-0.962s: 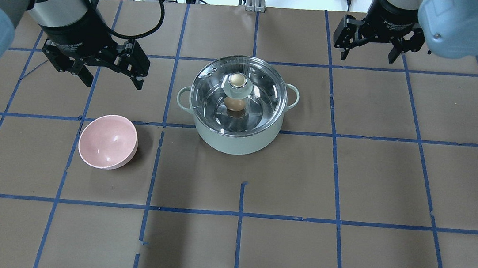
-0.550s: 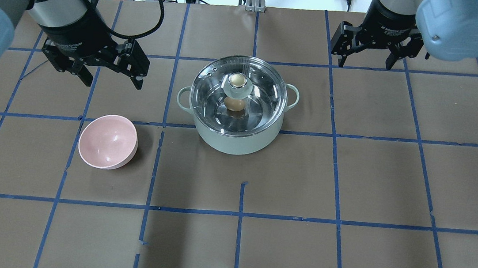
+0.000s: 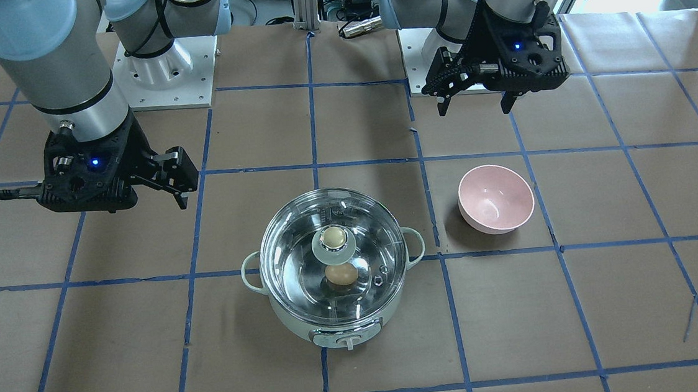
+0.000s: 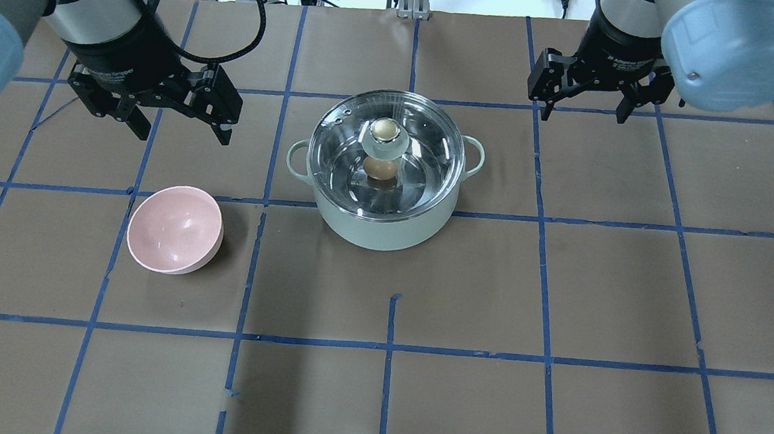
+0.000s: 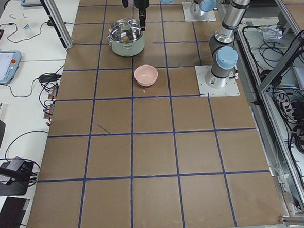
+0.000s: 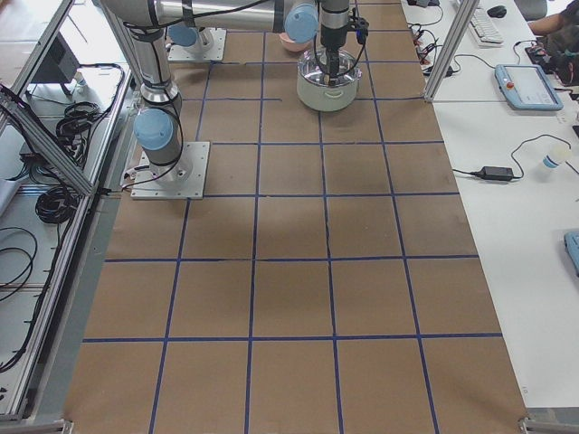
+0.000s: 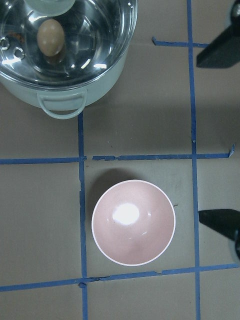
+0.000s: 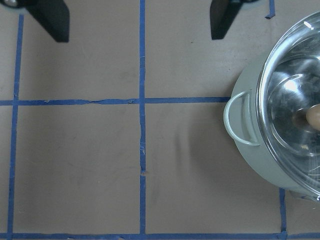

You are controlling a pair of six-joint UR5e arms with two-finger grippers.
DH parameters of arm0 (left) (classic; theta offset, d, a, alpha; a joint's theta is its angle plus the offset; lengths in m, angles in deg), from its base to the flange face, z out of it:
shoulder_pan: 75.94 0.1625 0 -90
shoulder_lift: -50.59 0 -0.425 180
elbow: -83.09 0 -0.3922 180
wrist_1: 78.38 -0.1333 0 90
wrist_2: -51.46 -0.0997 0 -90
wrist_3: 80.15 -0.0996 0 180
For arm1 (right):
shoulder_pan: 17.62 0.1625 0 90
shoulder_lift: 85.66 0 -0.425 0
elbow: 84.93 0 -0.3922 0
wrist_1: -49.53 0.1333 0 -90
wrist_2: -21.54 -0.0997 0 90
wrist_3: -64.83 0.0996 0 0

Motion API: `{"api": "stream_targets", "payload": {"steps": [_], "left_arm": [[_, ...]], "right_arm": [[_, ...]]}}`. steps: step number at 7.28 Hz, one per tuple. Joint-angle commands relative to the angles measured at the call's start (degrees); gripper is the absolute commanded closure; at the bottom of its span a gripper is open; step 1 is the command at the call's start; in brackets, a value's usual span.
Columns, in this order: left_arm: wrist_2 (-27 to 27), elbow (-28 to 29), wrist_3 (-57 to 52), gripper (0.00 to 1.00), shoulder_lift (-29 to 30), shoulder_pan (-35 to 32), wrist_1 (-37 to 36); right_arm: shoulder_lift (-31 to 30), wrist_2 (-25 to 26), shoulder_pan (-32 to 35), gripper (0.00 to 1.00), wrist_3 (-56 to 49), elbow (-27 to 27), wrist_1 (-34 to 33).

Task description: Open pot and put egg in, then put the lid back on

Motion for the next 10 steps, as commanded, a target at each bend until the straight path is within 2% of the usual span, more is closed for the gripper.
{"api": "stream_targets", "payload": {"steps": [1, 10], "left_arm": [[0.00, 0.05, 0.00, 0.00, 0.00, 0.00, 0.00], [0.00, -0.04, 0.00, 0.00, 0.00, 0.00, 0.00]], "right_arm": [[-0.07, -0.15, 0.01, 0.00, -0.17, 0.11, -0.20], [0.01, -1.30, 0.01, 0.00, -0.26, 0.46, -0.20]]}}
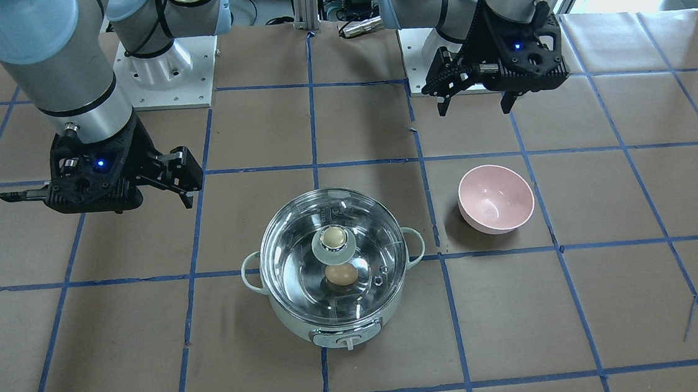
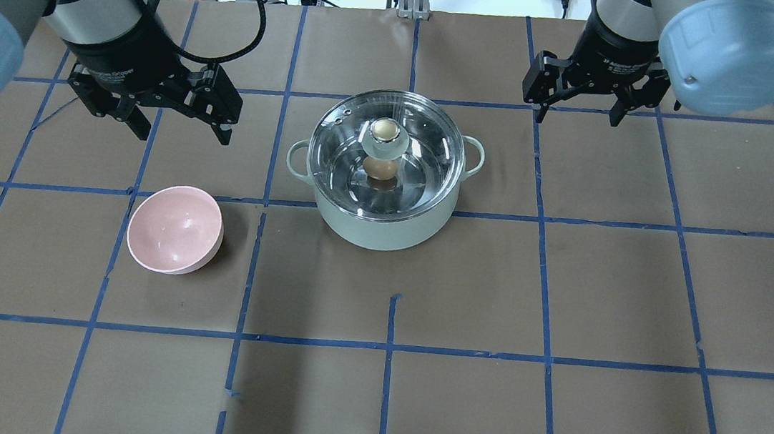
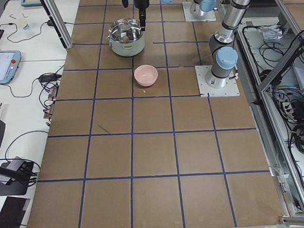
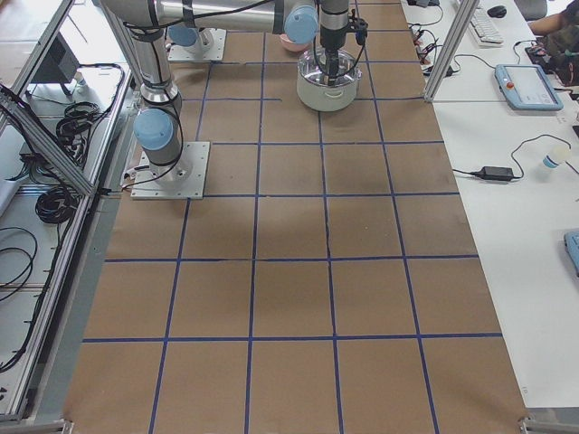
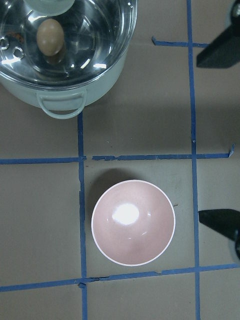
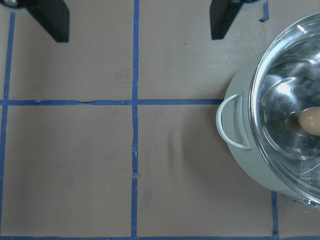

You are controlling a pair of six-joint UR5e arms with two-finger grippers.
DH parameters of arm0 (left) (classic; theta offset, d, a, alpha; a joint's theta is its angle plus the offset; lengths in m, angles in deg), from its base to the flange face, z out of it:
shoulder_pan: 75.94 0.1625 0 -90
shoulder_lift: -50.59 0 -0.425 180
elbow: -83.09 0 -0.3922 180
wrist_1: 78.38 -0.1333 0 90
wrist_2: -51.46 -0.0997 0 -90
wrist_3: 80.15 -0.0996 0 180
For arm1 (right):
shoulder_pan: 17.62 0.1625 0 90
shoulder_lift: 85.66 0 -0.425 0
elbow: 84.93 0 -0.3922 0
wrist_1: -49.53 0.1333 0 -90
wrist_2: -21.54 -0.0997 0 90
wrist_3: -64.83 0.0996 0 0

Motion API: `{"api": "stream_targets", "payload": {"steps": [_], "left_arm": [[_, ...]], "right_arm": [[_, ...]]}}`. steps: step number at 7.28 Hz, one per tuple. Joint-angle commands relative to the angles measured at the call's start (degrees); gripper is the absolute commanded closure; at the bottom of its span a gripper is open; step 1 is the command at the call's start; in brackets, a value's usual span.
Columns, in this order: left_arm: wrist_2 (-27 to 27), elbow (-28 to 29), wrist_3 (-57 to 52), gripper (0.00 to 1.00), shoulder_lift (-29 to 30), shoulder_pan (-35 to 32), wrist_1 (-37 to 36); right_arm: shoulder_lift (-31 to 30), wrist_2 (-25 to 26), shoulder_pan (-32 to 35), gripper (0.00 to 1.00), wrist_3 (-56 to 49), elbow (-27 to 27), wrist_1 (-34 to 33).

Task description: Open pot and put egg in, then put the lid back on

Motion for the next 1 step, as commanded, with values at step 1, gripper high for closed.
{"api": "stream_targets", "payload": {"steps": [1], "left_arm": [[0.00, 0.03, 0.00, 0.00, 0.00, 0.00, 0.00]], "right_arm": [[0.00, -0.09, 0.00, 0.00, 0.00, 0.02, 0.00]]}}
